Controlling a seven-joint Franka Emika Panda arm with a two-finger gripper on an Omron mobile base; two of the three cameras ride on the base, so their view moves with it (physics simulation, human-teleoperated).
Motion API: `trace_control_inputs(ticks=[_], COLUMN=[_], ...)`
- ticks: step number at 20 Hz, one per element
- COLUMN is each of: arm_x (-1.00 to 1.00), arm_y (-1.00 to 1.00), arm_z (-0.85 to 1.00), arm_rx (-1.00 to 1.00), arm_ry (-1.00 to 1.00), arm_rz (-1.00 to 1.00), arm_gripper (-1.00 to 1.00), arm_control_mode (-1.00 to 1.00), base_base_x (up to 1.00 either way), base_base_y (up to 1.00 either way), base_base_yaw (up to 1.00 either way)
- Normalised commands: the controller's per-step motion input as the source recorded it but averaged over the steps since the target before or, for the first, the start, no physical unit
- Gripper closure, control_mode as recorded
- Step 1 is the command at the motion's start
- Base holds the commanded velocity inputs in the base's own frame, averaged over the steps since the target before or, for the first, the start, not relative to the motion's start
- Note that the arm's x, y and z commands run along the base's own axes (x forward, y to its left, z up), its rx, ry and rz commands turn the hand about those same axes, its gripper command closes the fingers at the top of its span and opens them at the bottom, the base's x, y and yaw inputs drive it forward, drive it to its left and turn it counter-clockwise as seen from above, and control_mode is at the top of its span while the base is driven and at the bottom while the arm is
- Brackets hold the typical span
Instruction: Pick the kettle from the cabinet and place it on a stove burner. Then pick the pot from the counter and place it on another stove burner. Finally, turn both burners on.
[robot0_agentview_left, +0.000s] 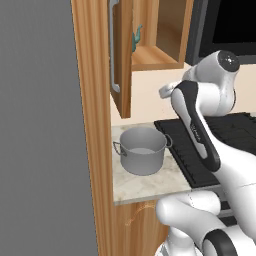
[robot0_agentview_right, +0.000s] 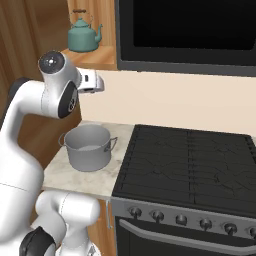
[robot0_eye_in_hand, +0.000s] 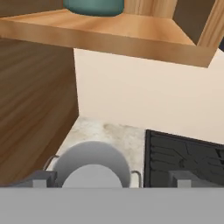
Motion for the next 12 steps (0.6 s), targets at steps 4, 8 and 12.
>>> trace_control_inputs(ticks=[4, 8, 12], arm_x=[0.00, 0.00, 0.00], arm_y=[0.00, 0.00, 0.00], arm_z=[0.26, 0.29, 0.27], arm_rx=[0.00, 0.00, 0.00], arm_ry=[-0.17, -0.16, -0.14], arm_rz=[0.03, 0.03, 0.02], arm_gripper=[-1.00, -1.00, -1.00], arm_control_mode=[-1.00, -1.00, -1.00], base_base_x=[0.00, 0.00, 0.00], base_base_y=[0.00, 0.00, 0.00], base_base_yaw=[0.00, 0.00, 0.00])
